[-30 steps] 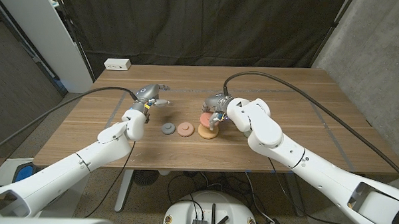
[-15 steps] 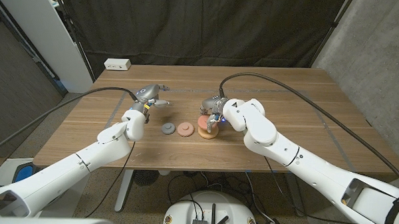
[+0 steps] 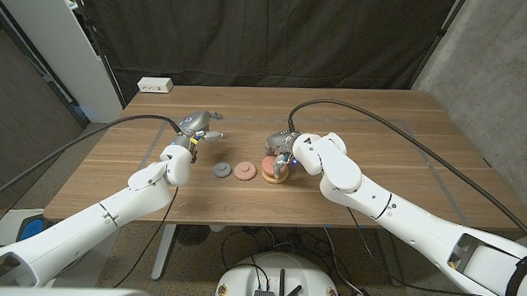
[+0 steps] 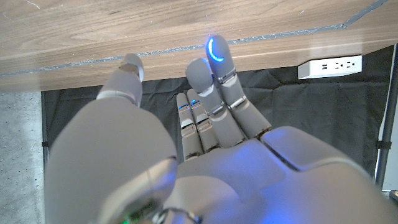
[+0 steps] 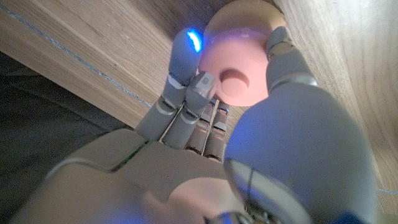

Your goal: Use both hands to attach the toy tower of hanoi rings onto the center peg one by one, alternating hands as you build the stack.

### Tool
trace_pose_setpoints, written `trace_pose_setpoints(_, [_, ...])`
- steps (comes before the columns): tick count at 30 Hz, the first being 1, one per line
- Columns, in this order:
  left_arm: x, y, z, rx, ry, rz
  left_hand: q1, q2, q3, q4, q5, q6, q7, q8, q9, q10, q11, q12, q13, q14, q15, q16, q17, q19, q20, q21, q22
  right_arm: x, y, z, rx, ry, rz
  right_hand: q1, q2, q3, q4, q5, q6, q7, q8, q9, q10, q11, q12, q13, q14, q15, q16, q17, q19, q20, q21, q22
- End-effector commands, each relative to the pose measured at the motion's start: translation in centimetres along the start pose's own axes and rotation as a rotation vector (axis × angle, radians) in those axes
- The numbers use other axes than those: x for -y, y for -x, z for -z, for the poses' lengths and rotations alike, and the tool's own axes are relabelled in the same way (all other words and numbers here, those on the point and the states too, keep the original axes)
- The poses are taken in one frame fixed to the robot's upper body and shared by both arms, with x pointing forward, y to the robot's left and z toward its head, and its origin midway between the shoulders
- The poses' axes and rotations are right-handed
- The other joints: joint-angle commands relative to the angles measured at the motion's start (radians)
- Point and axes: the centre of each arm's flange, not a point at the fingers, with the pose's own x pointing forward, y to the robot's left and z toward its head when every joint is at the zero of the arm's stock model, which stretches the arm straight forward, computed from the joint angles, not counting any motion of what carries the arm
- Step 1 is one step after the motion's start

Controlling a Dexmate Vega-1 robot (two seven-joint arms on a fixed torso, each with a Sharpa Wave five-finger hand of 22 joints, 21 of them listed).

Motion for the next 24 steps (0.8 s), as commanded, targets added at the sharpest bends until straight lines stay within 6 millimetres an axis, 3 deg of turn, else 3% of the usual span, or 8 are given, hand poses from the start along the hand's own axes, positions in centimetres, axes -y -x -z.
trace_pose_setpoints(1, [0.02, 0.13, -0.09, 0.001, 0.004, -0.001, 0.002, 0.009, 0.001, 0.002, 0.014, 0.003, -0.006, 0.0, 0.001, 0.001, -0.002, 0.0, 0.006, 0.004, 0.0, -0.005, -0.007, 0.007, -0.081, 0.005, -0.004, -0.62, -0.64, -0.09, -0.017, 0.013, -0.013, 0.108, 0.11, 0.063, 0.06, 0.007, 0.104, -0.022, 0.008, 0.014, 0.091, -0.05, 0.018, 0.042, 0.008, -0.001, -0.001, 0.002, 0.003, 0.0, 0.009, 0.001])
trace_pose_setpoints(4, [0.13, 0.18, 0.01, -0.002, 0.005, 0.0, 0.029, -0.035, 0.002, -0.026, 0.0, 0.015, 0.012, 0.004, 0.002, 0.006, 0.017, 0.002, 0.009, 0.004, -0.001, -0.001, -0.001, -0.002, -0.082, 0.012, -0.001, -0.79, -0.69, -0.1, -0.022, 0.019, -0.017, 0.107, 0.111, 0.064, 0.061, 0.008, 0.098, -0.019, 0.004, 0.014, 0.088, -0.046, 0.014, 0.041, 0.007, -0.001, -0.001, 0.003, 0.002, 0.0, 0.012, 0.0])
trace_pose_setpoints(6, [0.17, 0.22, 0.08, -0.005, 0.006, 0.001, 0.028, -0.036, 0.004, -0.022, -0.007, 0.016, 0.015, 0.004, 0.001, 0.006, 0.017, 0.002, 0.011, 0.003, -0.001, -0.005, 0.0, -0.004, -0.079, 0.013, -0.004, -0.91, -0.72, -0.07, -0.026, 0.02, -0.022, 0.107, 0.112, 0.064, 0.061, 0.008, 0.096, -0.018, 0.003, 0.014, 0.086, -0.044, 0.013, 0.041, 0.007, -0.001, -0.001, 0.003, 0.001, 0.0, 0.011, -0.002])
trace_pose_setpoints(8, [0.2, 0.25, 0.12, -0.006, 0.007, 0.001, 0.024, -0.026, 0.008, -0.015, -0.01, 0.016, 0.013, 0.004, 0.002, 0.005, 0.012, 0.002, 0.012, 0.012, -0.001, -0.002, 0.005, -0.002, -0.079, 0.018, -0.005, -1.05, -0.68, -0.03, -0.031, 0.023, -0.024, 0.108, 0.113, 0.065, 0.06, 0.008, 0.098, -0.019, 0.003, 0.015, 0.088, -0.046, 0.013, 0.042, 0.006, -0.001, -0.003, 0.001, 0.0, 0.0, 0.013, -0.003])
trace_pose_setpoints(11, [0.24, 0.27, 0.13, -0.007, 0.007, 0.002, -0.003, 0.019, 0.013, 0.008, 0.009, -0.001, -0.007, -0.002, 0.002, 0.0, -0.002, -0.003, 0.01, 0.018, 0.0, -0.003, 0.004, 0.007, -0.078, 0.027, -0.015, -1.23, -0.56, 0.0, -0.037, 0.029, -0.026, 0.108, 0.113, 0.066, 0.06, 0.009, 0.103, -0.022, 0.004, 0.015, 0.091, -0.052, 0.015, 0.044, 0.006, -0.001, -0.002, 0.002, -0.003, 0.0, 0.013, -0.006])
trace_pose_setpoints(24, [0.46, 0.53, 0.31, -0.009, 0.011, 0.006, -0.047, 0.069, 0.016, 0.02, 0.055, -0.042, -0.025, -0.01, 0.003, -0.022, -0.02, -0.01, 0.005, 0.001, 0.0, -0.013, 0.002, -0.023, -0.078, 0.043, -0.018, -1.29, -0.47, -0.83, -0.033, 0.076, -0.019, 0.103, 0.11, 0.066, 0.061, 0.009, 0.126, -0.034, 0.01, 0.016, 0.109, -0.068, 0.02, 0.055, 0.004, -0.001, -0.007, -0.002, -0.002, 0.0, 0.025, -0.011])
